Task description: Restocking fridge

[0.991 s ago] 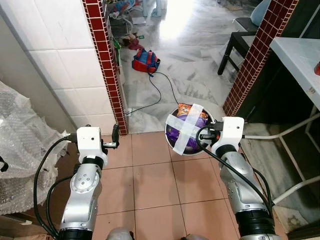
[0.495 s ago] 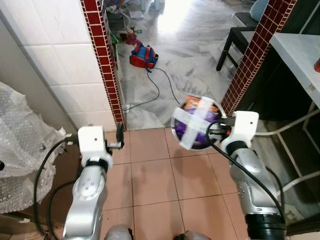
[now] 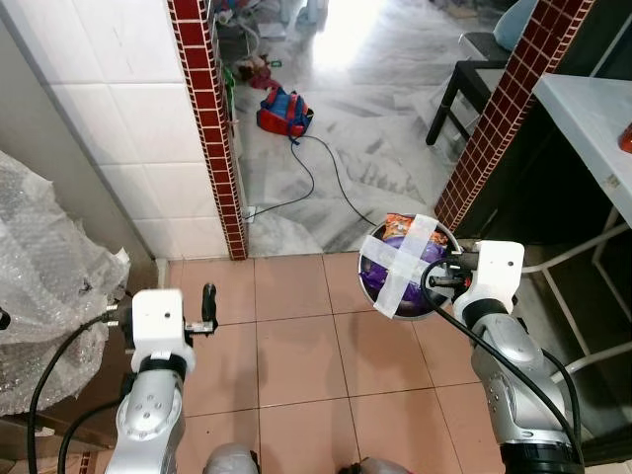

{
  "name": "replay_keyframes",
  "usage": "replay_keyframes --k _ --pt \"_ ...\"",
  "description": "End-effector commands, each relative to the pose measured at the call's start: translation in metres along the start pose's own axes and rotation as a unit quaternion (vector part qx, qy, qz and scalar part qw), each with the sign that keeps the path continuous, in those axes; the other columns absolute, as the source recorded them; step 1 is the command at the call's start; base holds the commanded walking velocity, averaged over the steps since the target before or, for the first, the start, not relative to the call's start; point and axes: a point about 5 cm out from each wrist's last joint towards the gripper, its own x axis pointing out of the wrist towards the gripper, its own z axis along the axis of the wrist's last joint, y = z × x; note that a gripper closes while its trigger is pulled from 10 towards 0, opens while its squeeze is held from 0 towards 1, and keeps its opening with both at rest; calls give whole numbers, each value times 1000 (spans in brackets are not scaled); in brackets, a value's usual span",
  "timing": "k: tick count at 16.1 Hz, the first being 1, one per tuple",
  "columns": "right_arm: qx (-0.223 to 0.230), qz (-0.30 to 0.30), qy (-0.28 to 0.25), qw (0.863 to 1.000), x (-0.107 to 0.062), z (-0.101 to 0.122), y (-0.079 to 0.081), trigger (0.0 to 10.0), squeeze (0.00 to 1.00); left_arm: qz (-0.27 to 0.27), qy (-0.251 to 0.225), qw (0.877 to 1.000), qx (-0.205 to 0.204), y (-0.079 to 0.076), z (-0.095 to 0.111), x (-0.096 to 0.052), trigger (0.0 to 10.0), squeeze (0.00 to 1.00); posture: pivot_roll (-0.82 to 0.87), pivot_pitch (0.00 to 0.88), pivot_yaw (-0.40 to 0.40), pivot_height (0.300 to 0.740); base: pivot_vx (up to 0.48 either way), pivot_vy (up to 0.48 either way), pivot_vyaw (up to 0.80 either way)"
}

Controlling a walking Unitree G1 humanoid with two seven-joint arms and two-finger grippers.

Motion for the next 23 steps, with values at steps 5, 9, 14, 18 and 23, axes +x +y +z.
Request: replay_keyframes --k 5,9,14,18,23 --pt "-3 3 -34 999 2 11 7 10000 0 -28 -19 999 -3 -15 9 12 10000 0 67 0 -7 740 0 0 608" --pt "20 -4 -41 999 7 15 4 10000 0 -43 -25 999 -19 -22 14 16 10000 0 67 0 -12 740 0 65 400" --pt "37 -5 -40 998 13 18 6 10000 0 -51 -27 998 -25 -23 15 14 10000 0 78 14 -17 740 0 448 0" --pt "31 -11 -38 999 13 16 4 10000 0 -62 -26 997 -31 -25 15 13 10000 0 74 20 -16 740 0 446 0" --pt "31 -16 -36 999 14 16 2 10000 0 -72 -30 996 -34 -28 19 13 10000 0 73 27 -16 740 0 0 0"
